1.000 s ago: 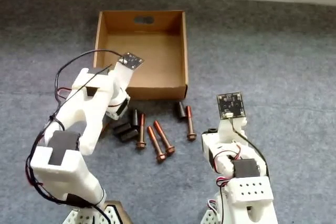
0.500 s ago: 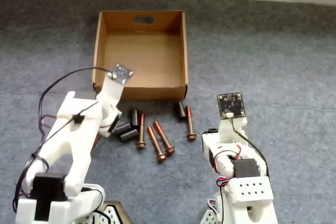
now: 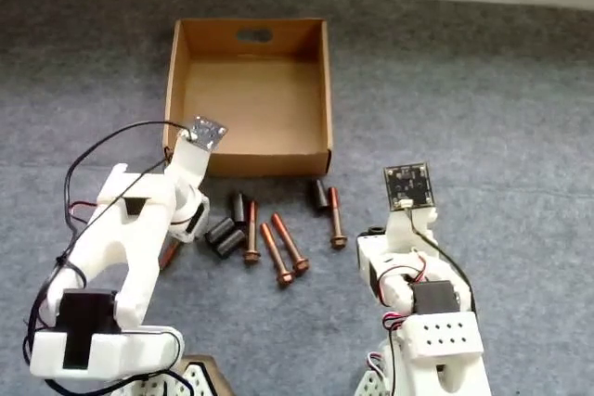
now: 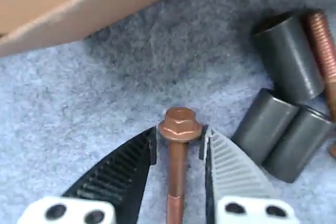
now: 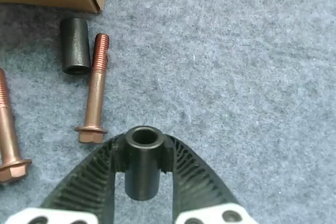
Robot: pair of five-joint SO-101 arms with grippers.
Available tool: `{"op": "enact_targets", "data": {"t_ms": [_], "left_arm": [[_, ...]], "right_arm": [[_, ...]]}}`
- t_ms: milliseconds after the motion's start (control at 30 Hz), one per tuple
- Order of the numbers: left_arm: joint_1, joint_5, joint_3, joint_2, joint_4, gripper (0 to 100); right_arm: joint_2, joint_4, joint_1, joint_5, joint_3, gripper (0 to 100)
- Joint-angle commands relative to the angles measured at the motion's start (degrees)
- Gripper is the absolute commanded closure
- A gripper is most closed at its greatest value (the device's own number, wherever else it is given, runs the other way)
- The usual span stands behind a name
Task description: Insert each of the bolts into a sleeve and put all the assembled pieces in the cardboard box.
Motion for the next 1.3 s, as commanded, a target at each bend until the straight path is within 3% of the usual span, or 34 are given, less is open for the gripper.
{"op": "enact_targets", "data": {"t_ms": [0,200,433,633,933,1100,1267], "left_arm": [[0.5,-0.3,-1.9,0.9,0.4,87],[0.8,-0.1,-2.2,0.7,0.0,99],[0.5,0.1,-4.5,-0.8,0.8,99],[0.6,0.5,-4.4,-19.7,7.5,99],[1.0,15.1,-4.7,-53.1,7.5,99],[5.2,22.2,-4.4,-62.0,1.0,99],[7.5,29.3,-4.4,-66.6,-3.9,99]], "right_arm": [[-0.8,-0.5,0.6,-0.3,-0.2,99.2],[-0.9,-0.4,0.6,-0.3,-0.2,99.2],[-0.9,-0.4,0.2,-0.7,-2.4,99.2],[-0.9,0.8,0.2,-0.3,-13.2,99.2],[-0.8,0.4,-2.5,-0.8,-25.8,99.2],[-0.8,0.0,-11.6,-0.9,-27.7,99.2],[-0.6,-11.5,-13.5,-7.8,-26.1,99.2]]}}
